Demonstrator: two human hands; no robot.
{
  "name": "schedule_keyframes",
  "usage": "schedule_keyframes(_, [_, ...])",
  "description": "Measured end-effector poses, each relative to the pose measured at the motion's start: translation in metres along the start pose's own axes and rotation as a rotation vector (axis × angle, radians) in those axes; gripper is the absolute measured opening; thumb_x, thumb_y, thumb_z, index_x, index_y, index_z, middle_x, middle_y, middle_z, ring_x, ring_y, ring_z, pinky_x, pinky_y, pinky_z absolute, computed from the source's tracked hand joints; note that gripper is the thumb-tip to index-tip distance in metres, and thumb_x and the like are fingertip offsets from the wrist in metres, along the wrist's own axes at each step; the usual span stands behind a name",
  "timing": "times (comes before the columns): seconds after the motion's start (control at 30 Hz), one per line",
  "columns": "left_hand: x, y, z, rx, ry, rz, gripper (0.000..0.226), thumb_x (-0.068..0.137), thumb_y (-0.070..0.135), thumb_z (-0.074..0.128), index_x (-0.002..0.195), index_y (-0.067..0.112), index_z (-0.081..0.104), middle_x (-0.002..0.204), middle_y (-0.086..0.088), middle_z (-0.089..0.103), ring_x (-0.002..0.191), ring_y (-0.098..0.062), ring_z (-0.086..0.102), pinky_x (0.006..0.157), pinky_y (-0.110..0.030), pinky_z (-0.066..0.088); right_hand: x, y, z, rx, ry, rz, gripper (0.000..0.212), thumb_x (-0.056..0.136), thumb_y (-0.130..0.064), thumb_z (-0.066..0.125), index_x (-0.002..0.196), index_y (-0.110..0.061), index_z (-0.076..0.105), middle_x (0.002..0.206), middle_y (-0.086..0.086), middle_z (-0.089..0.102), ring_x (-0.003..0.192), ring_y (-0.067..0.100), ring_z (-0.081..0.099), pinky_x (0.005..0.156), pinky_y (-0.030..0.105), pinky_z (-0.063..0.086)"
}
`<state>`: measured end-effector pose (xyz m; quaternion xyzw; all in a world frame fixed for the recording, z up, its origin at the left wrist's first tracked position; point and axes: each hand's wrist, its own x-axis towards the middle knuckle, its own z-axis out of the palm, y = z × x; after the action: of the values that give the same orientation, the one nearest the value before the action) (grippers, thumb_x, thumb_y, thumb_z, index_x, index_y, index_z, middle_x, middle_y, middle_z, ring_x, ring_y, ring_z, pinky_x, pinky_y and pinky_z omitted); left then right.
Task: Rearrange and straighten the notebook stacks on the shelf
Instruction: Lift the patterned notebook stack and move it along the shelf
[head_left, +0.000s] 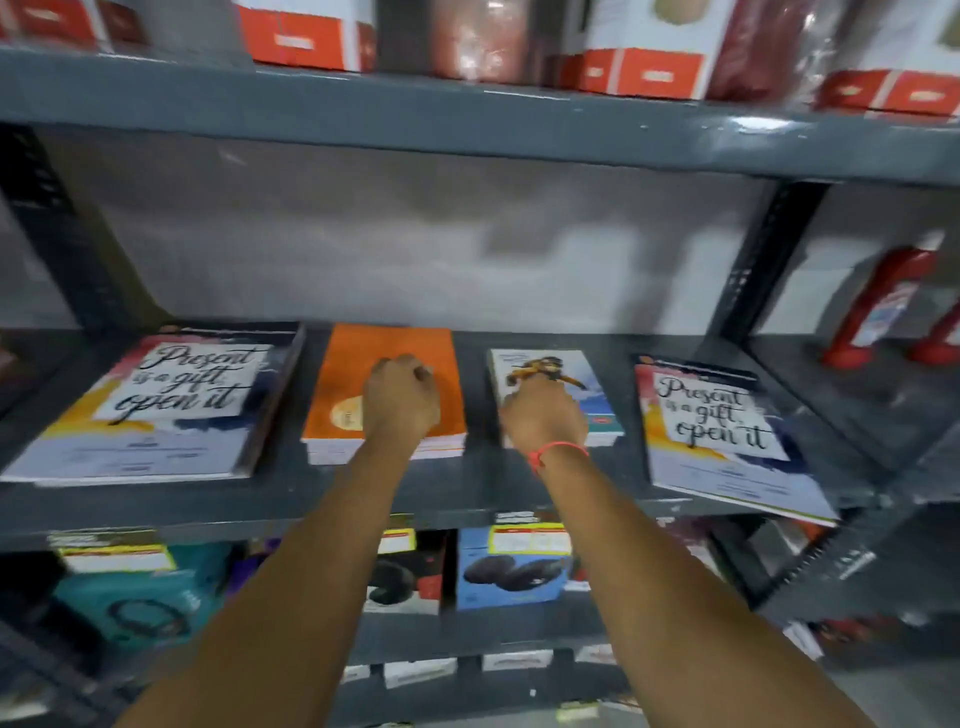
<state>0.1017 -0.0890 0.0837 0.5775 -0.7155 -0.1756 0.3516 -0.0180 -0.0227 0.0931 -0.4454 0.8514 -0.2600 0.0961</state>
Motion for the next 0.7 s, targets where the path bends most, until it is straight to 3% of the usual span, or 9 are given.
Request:
schedule_keyframes(0.13, [-0.037,0.077,0.071,-0.119,-0.232,0.044,0.029,0.090,0.011,0.044,0.095,-0.001,0.070,0.107,-0.024,0.069,0.100,-0.037,0.063,0.079,-0.036,0.048,0.019,0.094,-0.046,-0.023,0.040,0.125,0.031,0.090,-0.015,0.042,0.113,-0.002,0.059,0.121,0.020,0.062,0.109,0.037,0.060,0.081,0.035,0.046])
schedule_keyframes(0.2, [-0.056,0.108,0.105,-0.099,-0.418,0.024,0.030,0.091,0.014,0.044,0.086,-0.003,0.068,0.098,-0.026,0.068,0.098,-0.037,0.062,0.076,-0.035,0.046,0.025,0.138,-0.067,-0.036,0.051,0.220,0.032,0.089,-0.016,0.043,0.114,-0.002,0.058,0.124,0.020,0.060,0.112,0.037,0.058,0.087,0.038,0.046])
schedule_keyframes(0.27, [-0.072,0.131,0.135,-0.065,-0.600,-0.004,0.034,0.091,0.017,0.047,0.067,-0.001,0.063,0.076,-0.023,0.062,0.083,-0.033,0.061,0.067,-0.033,0.043,0.027,0.177,-0.083,-0.036,0.070,0.307,0.032,0.088,-0.013,0.043,0.115,-0.001,0.057,0.126,0.020,0.059,0.115,0.037,0.056,0.092,0.041,0.045])
schedule_keyframes(0.37, [-0.088,0.146,0.164,-0.091,-0.673,-0.117,0.034,0.088,0.013,0.051,0.054,0.006,0.052,0.062,-0.015,0.051,0.063,-0.027,0.054,0.058,-0.032,0.040,0.027,0.220,-0.097,-0.030,0.121,0.394,0.028,0.087,-0.010,0.044,0.110,-0.002,0.059,0.120,0.021,0.061,0.108,0.038,0.059,0.081,0.040,0.047])
schedule_keyframes(0.43, [-0.094,0.156,0.179,-0.115,-0.664,-0.150,0.022,0.087,0.010,0.052,0.079,-0.006,0.064,0.084,-0.028,0.063,0.085,-0.037,0.063,0.069,-0.043,0.049,0.027,0.247,-0.104,-0.021,0.154,0.432,0.027,0.088,-0.011,0.045,0.108,-0.001,0.060,0.115,0.022,0.062,0.103,0.039,0.060,0.075,0.039,0.048])
schedule_keyframes(0.53, [-0.096,0.159,0.195,-0.124,-0.637,-0.206,0.030,0.088,0.008,0.050,0.114,-0.005,0.058,0.120,-0.026,0.061,0.109,-0.037,0.058,0.088,-0.042,0.049,0.033,0.278,-0.103,-0.045,0.095,0.486,0.036,0.088,-0.011,0.040,0.119,0.002,0.055,0.127,0.023,0.054,0.118,0.039,0.048,0.088,0.041,0.047])
schedule_keyframes(0.6, [-0.096,0.160,0.202,-0.111,-0.594,-0.235,0.032,0.088,0.007,0.049,0.118,0.000,0.058,0.124,-0.020,0.060,0.111,-0.034,0.058,0.088,-0.037,0.048,0.035,0.294,-0.098,0.015,0.042,0.573,0.040,0.088,-0.008,0.039,0.122,0.007,0.052,0.133,0.025,0.049,0.120,0.038,0.048,0.093,0.039,0.045])
schedule_keyframes(0.7, [-0.094,0.161,0.209,-0.110,-0.530,-0.291,0.030,0.088,0.006,0.049,0.115,0.000,0.060,0.122,-0.019,0.063,0.109,-0.033,0.059,0.081,-0.033,0.048,0.035,0.309,-0.092,0.194,0.037,0.661,0.029,0.085,-0.004,0.046,0.105,0.011,0.060,0.116,0.028,0.062,0.105,0.037,0.060,0.074,0.032,0.043])
